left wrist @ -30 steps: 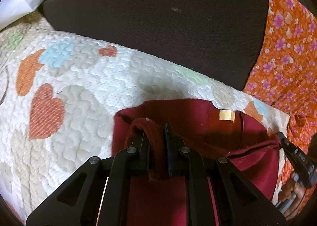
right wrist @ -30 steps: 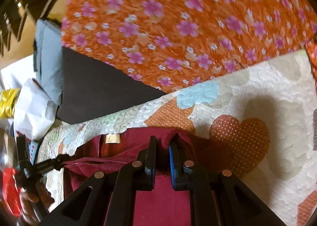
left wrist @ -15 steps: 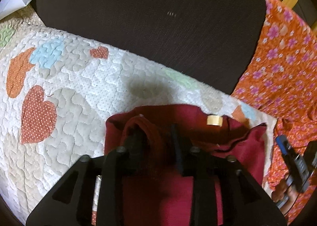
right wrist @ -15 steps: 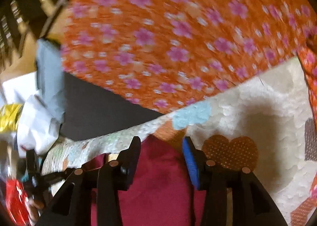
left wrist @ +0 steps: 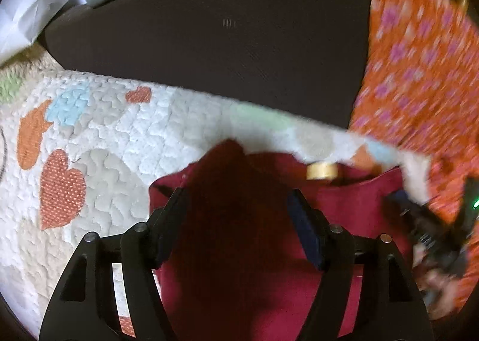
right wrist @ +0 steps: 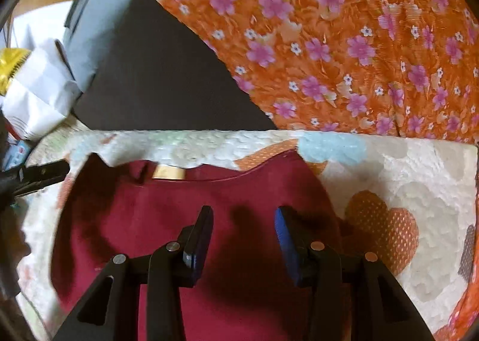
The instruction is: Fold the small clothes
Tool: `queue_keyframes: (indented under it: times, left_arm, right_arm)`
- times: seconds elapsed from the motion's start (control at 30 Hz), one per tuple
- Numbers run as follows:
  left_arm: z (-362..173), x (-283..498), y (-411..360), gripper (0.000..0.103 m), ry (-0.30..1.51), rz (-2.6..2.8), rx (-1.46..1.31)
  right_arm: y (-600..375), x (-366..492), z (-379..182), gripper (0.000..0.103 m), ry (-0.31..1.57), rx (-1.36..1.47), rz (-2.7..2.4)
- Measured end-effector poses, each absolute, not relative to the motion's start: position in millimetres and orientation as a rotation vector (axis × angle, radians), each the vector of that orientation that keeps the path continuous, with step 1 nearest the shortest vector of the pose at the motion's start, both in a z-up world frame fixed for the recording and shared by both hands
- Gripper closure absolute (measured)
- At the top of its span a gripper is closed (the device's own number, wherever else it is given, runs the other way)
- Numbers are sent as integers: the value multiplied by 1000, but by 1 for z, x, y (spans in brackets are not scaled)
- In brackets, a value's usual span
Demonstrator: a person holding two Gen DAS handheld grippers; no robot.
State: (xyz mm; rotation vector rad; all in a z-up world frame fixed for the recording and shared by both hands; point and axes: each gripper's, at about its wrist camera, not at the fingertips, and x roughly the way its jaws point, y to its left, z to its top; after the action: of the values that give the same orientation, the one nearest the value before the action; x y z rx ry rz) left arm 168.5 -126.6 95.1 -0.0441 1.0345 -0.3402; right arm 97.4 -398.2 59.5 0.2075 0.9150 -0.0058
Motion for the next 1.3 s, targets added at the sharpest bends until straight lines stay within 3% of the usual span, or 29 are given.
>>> queue_keyframes:
  times: [0.37,0.77,0.97,1.17,1.3]
  left_arm:
    - [48,200,-110,34,1060,-236,-84]
    - [86,141,-90,34,1029,-306,-109]
    - [57,104,-98,34,1102,-256,-8]
    - [40,91,-84,33,1134,-246,-75]
    - [37,86,-80,33,1127,-261,-95]
  right_arm:
    - [-418,125,34,65,935,173,-164]
    - [-402,51,78,65,908,190,-43]
    - [-387,39,43,64,999,114,-50]
    - [-367,47,80,65,934,195,40]
    - [-326,81,88,64,913,66,149]
